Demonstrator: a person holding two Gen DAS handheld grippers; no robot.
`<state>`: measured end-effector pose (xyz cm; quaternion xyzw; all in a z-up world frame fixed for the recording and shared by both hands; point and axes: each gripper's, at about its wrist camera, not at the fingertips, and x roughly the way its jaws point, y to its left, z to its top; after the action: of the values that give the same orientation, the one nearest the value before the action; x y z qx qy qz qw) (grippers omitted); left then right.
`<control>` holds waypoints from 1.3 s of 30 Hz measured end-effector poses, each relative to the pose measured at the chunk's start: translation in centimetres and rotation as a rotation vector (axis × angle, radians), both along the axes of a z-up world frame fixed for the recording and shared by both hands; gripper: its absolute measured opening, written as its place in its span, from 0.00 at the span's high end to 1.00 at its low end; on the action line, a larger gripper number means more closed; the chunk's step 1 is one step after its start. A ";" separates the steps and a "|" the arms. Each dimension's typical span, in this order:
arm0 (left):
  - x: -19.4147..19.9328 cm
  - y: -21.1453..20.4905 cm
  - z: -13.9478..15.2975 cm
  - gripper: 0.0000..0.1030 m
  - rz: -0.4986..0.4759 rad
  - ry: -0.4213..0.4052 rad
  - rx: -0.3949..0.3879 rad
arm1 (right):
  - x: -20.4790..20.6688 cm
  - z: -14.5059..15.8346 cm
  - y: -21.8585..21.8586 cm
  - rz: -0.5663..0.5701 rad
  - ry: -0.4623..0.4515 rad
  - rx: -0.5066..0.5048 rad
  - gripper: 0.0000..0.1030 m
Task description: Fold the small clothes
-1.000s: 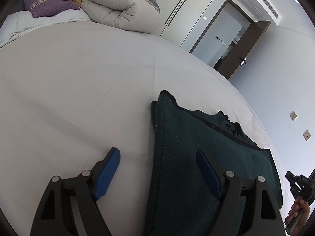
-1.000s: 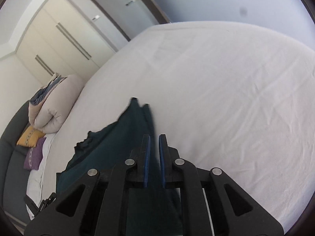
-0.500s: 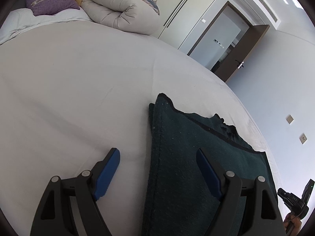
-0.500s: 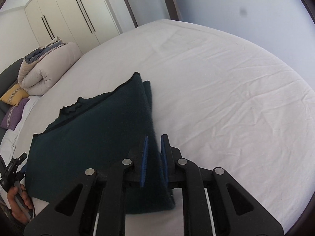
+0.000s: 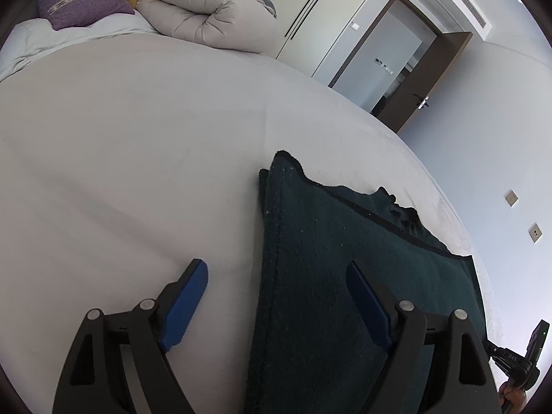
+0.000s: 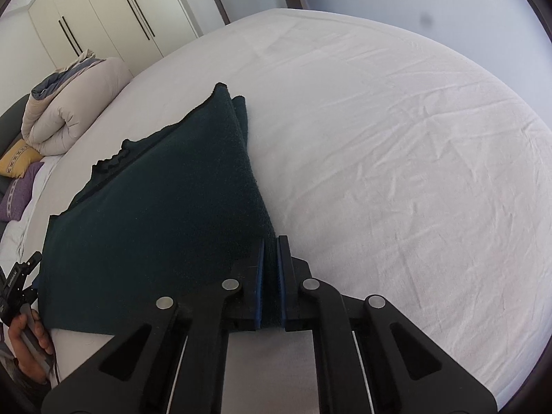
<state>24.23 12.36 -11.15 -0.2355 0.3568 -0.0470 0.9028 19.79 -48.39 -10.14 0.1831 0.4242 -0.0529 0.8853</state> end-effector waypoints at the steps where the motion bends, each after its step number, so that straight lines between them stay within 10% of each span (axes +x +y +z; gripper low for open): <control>1: 0.0 0.0 0.0 0.18 -0.001 0.002 0.003 | -0.4 -0.1 -0.1 -0.005 0.000 0.007 0.95; 9: 0.0 0.1 0.0 0.18 -0.001 0.011 -0.004 | -1.0 -1.4 -0.8 0.022 0.009 0.030 0.95; 19: -1.8 3.9 1.8 0.10 0.081 0.037 -0.012 | -0.6 5.1 3.2 0.123 -0.128 0.027 0.89; 22: -1.7 3.7 0.6 0.02 0.041 0.102 0.008 | 1.7 2.9 5.6 0.245 -0.095 0.134 0.51; 23: -1.7 3.3 0.1 0.02 0.017 0.127 0.032 | 2.4 1.5 6.0 0.260 -0.073 0.170 0.20; 26: -1.9 1.8 0.2 0.01 -0.056 0.140 0.078 | 2.5 -0.7 6.0 0.227 -0.062 0.155 0.24; 34: -1.7 2.5 -0.1 0.01 -0.180 0.225 -0.243 | 0.2 2.7 5.3 0.319 -0.174 0.428 0.24; 39: -1.5 -1.0 -0.3 0.01 -0.273 0.273 -0.163 | 2.7 4.0 7.6 0.405 -0.177 0.550 0.28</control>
<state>22.69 11.37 -11.42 -0.2615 0.4993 -0.1652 0.8093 22.51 -40.76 -6.18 0.3307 0.3718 0.2559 0.8288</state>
